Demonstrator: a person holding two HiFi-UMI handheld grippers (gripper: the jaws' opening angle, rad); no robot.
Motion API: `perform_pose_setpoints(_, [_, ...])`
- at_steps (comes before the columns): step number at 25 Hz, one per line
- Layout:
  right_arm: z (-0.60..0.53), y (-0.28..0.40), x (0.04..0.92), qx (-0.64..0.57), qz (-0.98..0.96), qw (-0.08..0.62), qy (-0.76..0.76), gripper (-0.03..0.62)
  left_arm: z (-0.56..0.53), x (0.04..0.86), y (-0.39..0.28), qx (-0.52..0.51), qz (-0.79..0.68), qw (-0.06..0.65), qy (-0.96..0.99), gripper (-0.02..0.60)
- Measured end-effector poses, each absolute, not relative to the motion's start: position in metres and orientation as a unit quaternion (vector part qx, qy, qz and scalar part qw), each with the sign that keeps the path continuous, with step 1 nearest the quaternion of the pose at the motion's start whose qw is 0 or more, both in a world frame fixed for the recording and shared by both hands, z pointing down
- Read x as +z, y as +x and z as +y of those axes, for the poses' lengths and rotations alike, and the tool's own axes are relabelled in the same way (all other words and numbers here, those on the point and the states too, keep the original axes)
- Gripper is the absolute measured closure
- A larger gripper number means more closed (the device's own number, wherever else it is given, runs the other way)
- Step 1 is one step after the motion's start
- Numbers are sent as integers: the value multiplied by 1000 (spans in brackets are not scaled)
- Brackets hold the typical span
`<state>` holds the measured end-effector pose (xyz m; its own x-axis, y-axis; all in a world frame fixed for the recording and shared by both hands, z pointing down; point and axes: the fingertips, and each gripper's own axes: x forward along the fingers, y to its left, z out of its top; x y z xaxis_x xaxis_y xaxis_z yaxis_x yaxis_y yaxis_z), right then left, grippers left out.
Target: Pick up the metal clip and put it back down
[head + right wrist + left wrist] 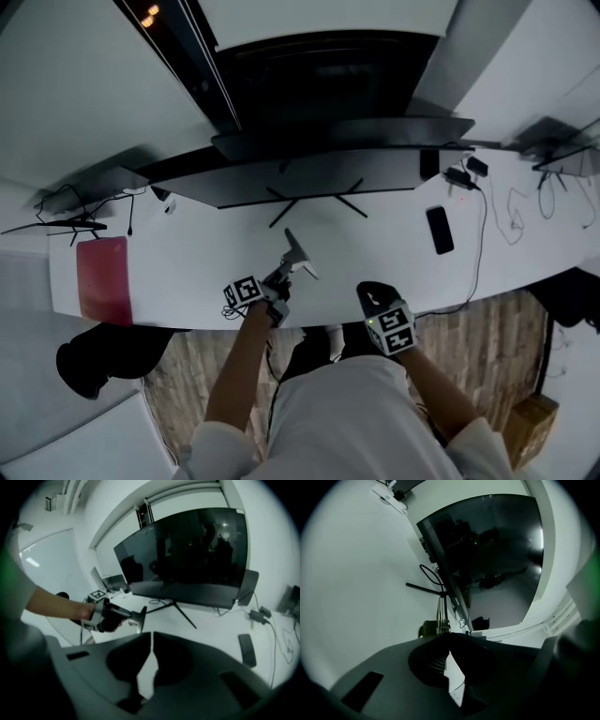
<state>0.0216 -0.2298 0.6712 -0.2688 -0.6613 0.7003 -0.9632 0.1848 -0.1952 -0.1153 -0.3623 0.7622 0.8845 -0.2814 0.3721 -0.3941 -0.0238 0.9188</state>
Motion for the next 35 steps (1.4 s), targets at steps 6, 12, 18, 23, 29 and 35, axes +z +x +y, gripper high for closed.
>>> perform_pose_setpoints(6, [-211, 12, 665, 312, -710, 243, 582, 557, -349, 757, -125, 71, -211, 654, 722, 545])
perform_pose_setpoints(12, [-189, 2, 658, 304, -694, 245, 605, 557, -337, 755, -130, 90, -174, 647, 737, 545])
perform_pose_setpoints(18, [-164, 0, 655, 301, -673, 245, 630, 557, -320, 755, -130, 114, -147, 650, 737, 545])
perform_pose_setpoints(23, [-140, 3, 653, 305, -657, 239, 646, 557, -303, 756, -121, 132, -126, 647, 740, 545])
perform_pose_setpoints(29, [-110, 16, 654, 314, -645, 231, 657, 557, -280, 755, -97, 150, -107, 643, 743, 545])
perform_pose_setpoints(35, [-81, 42, 658, 326, -634, 222, 665, 557, -253, 754, -62, 162, -91, 642, 744, 545])
